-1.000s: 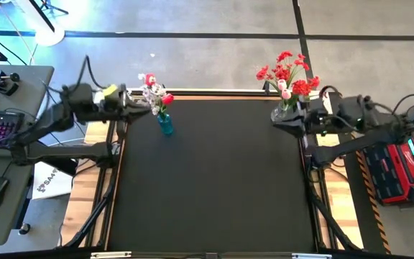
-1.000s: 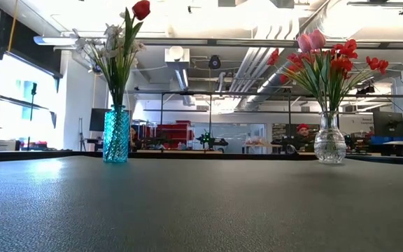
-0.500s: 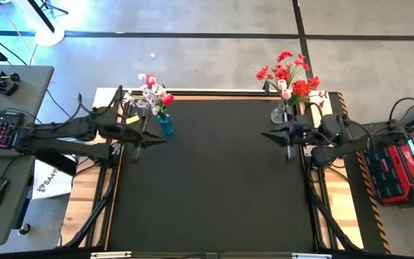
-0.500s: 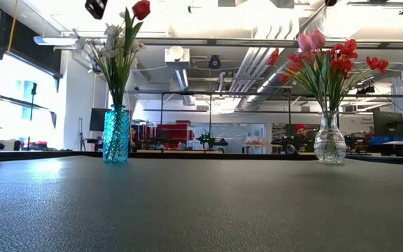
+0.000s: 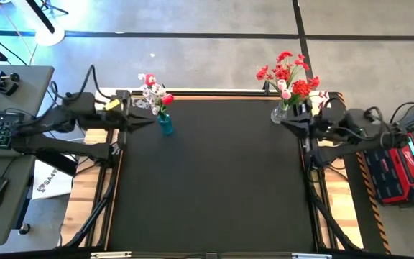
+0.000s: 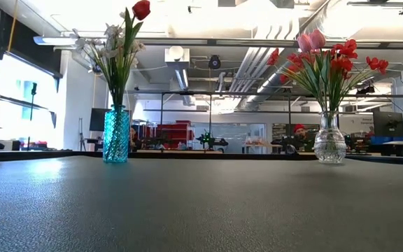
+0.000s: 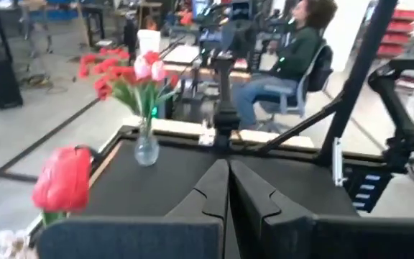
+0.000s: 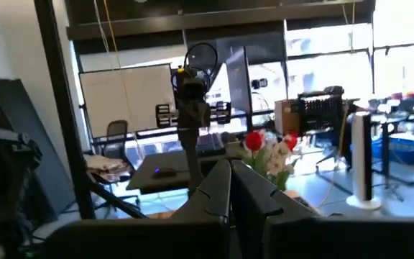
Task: Sort flowers into vase by color
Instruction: Return to Home Position
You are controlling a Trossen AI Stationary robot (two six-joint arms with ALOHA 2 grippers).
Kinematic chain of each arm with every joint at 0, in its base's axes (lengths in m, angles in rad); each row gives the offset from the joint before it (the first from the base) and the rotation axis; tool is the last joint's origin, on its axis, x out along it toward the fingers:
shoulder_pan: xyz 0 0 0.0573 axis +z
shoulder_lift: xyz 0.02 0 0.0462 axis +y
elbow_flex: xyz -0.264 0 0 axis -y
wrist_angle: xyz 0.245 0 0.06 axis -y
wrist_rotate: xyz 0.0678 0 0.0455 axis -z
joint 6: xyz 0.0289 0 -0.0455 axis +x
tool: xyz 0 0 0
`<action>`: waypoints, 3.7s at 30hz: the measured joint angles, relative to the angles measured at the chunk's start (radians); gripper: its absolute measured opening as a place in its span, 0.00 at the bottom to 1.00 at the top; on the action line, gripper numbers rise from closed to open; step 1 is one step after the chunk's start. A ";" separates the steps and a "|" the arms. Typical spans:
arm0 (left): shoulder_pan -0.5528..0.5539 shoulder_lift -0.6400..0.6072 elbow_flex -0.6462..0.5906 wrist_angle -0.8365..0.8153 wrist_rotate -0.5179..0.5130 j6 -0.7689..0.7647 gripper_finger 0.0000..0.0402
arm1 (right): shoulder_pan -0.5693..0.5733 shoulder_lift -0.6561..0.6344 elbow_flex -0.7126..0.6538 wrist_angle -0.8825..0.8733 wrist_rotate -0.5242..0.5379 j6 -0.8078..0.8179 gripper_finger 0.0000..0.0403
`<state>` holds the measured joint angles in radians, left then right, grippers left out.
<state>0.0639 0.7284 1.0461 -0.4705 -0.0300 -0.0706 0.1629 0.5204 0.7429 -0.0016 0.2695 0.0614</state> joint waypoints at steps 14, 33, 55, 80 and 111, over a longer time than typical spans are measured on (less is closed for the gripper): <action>-0.133 -0.039 -0.365 0.394 -0.056 -0.188 0.00 | 0.036 0.057 -0.155 0.169 -0.166 -0.018 0.00; -0.224 -0.008 -0.494 0.589 -0.115 -0.233 0.00 | 0.005 -0.096 -0.207 0.077 -0.146 -0.010 0.00; -0.410 0.066 -0.506 0.451 -0.290 -0.066 0.00 | 0.016 -0.188 -0.390 0.171 -0.129 0.021 0.00; -0.103 0.094 -0.710 0.911 0.189 0.023 0.00 | -0.024 -0.221 -0.378 0.083 -0.042 -0.039 0.00; -0.224 -0.568 -0.889 0.407 -0.067 0.082 0.00 | 0.125 -0.507 -0.467 -0.114 0.109 0.116 0.00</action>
<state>-0.1600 0.1601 0.1570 -0.0632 -0.0968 0.0116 0.2883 0.0130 0.2759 -0.1157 0.3781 0.1774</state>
